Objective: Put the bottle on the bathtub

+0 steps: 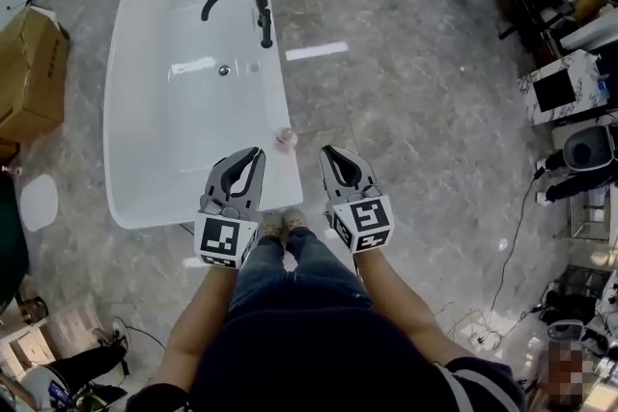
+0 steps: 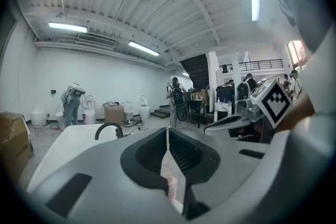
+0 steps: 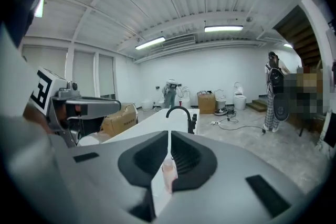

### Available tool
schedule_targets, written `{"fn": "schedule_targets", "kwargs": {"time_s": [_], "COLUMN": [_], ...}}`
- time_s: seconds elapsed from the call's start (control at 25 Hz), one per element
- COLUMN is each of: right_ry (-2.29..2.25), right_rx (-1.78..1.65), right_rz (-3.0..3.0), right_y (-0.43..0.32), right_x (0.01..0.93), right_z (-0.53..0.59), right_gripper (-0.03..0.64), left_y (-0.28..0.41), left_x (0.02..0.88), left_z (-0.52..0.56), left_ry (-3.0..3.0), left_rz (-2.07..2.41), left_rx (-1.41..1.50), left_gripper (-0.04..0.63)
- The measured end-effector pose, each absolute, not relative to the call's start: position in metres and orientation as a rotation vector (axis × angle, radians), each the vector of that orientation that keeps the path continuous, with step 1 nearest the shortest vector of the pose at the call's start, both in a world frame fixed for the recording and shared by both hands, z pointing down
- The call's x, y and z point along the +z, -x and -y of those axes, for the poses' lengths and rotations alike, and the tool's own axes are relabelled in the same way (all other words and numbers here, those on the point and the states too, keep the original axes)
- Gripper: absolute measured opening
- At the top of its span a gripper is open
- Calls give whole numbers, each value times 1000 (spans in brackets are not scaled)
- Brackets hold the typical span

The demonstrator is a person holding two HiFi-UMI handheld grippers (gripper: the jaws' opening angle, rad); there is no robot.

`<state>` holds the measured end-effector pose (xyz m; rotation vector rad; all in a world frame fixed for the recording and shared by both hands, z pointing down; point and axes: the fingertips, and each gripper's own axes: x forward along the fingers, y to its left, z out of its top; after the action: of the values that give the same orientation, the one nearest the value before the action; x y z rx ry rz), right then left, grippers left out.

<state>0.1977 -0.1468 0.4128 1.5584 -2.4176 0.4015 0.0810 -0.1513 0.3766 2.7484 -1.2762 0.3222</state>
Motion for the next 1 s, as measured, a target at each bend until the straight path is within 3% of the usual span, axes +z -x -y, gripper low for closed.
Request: {"fn": "schedule_targets", "kwargs": {"time_s": [0.56, 1.0], "right_ry": [-1849, -1802], "right_rx": [-128, -231], "right_rz": [2484, 2534], "right_y": [-206, -188], "right_x": [196, 158], "right_z": [146, 132], "right_gripper": [35, 35], "left_y": [-57, -42], "left_x": [215, 173], "left_z": [160, 147], "left_ry": [-2760, -2722], "left_rz": [1620, 1714], "left_rx": [132, 77], "left_gripper": [34, 34]}}
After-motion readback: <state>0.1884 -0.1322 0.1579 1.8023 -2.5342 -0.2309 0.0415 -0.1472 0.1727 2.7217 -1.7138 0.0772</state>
